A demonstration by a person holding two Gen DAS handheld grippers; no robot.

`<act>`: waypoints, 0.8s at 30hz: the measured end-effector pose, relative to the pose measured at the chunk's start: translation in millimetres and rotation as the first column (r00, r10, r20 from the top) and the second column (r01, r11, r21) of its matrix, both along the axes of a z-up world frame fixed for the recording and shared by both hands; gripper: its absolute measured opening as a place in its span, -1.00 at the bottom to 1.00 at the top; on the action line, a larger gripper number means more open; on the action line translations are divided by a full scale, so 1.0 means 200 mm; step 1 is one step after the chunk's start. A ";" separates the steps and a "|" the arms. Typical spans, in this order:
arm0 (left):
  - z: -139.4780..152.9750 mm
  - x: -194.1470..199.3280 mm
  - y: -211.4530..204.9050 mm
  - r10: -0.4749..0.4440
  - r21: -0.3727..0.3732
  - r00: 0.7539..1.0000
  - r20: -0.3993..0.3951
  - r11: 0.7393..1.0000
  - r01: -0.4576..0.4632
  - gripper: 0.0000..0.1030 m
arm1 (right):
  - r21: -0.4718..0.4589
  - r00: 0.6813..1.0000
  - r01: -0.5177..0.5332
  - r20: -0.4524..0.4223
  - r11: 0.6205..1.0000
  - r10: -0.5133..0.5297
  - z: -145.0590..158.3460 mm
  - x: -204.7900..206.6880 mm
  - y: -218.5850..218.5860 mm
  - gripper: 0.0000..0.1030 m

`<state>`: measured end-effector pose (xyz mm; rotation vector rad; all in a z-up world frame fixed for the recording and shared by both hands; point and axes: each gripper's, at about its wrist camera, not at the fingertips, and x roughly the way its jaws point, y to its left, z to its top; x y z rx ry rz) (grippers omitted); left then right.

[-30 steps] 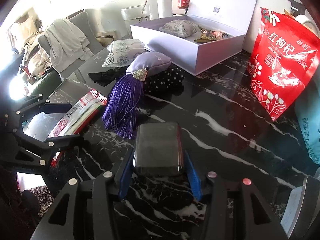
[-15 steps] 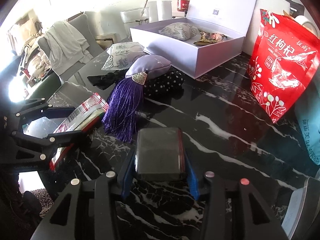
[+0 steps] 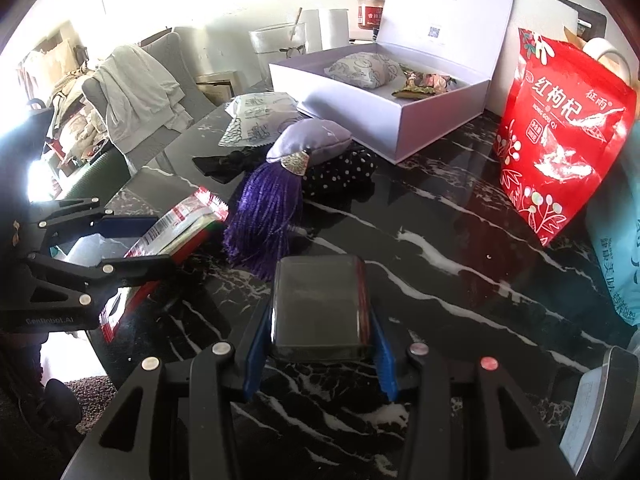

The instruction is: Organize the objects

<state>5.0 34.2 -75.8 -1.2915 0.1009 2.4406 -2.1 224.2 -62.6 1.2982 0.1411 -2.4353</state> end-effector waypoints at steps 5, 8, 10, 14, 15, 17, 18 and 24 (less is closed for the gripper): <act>0.07 0.02 0.00 -0.001 0.000 1.000 -0.025 1.000 0.001 -0.12 | -0.005 1.000 -0.007 -0.017 1.000 0.006 0.04 0.03 -0.01 -0.11; 0.11 0.03 0.01 -0.012 0.001 0.999 -0.045 1.000 0.012 -0.12 | -0.013 0.999 -0.008 -0.033 1.000 0.008 0.08 0.05 -0.01 -0.11; 0.16 0.04 0.02 -0.029 0.018 0.998 -0.056 0.999 0.030 -0.12 | -0.019 0.999 -0.009 -0.045 1.000 0.008 0.11 0.05 -0.01 -0.11; 0.23 0.05 0.05 -0.041 0.016 0.995 -0.092 0.999 0.043 -0.12 | -0.021 0.998 -0.009 -0.062 1.000 0.008 0.17 0.07 -0.01 -0.11; 0.25 0.05 0.05 -0.044 0.015 0.994 -0.101 0.999 0.046 -0.12 | -0.022 0.998 -0.008 -0.066 1.000 0.007 0.18 0.07 -0.01 -0.11; 0.28 0.05 0.06 -0.048 0.014 0.993 -0.111 0.999 0.050 -0.12 | -0.023 0.997 -0.009 -0.074 1.000 0.007 0.21 0.07 -0.01 -0.11; 0.30 0.05 0.06 -0.051 0.012 0.992 -0.117 0.999 0.052 -0.12 | -0.023 0.997 -0.009 -0.077 1.000 0.007 0.22 0.07 -0.01 -0.11; 0.40 0.01 0.07 -0.056 0.005 0.986 -0.158 0.998 0.057 -0.12 | -0.018 0.994 -0.008 -0.105 1.000 0.006 0.29 0.06 -0.01 -0.11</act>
